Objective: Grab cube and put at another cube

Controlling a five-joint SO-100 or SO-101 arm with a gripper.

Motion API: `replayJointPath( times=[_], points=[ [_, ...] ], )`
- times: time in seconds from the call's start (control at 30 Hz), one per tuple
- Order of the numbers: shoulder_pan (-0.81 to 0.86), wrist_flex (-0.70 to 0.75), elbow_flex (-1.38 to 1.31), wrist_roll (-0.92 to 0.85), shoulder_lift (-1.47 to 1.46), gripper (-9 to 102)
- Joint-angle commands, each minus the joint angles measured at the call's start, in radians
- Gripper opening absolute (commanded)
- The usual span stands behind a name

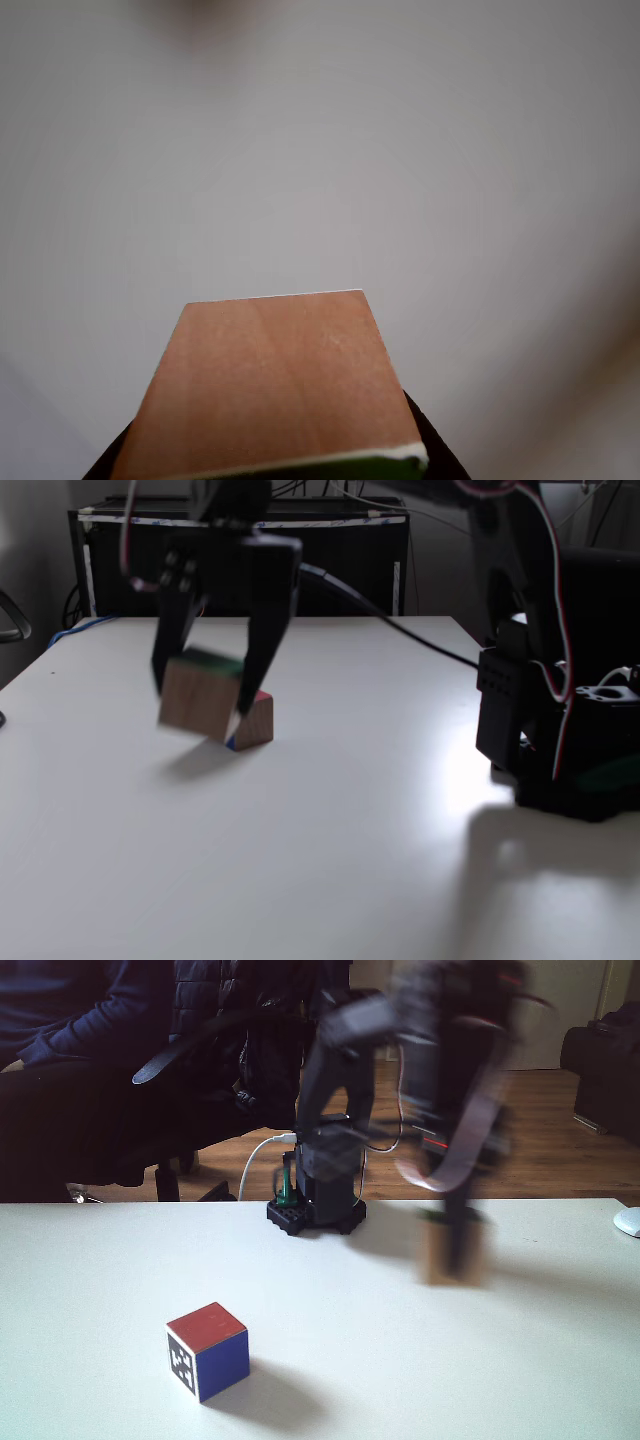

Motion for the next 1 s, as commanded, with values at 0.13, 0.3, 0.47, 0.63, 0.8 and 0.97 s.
replayJointPath(
  times=[0.13,0.3,0.47,0.63,0.8,0.97],
  points=[
    [0.264,-0.048,0.282,-0.190,0.313,7],
    [0.408,-0.080,0.411,-0.301,0.407,7],
    [0.526,-0.107,0.417,-0.379,0.379,7],
    [0.588,-0.123,0.357,-0.410,0.301,7],
    [0.604,-0.123,0.291,-0.407,0.233,7],
    [0.620,-0.123,0.239,-0.402,0.160,7]
  ],
)
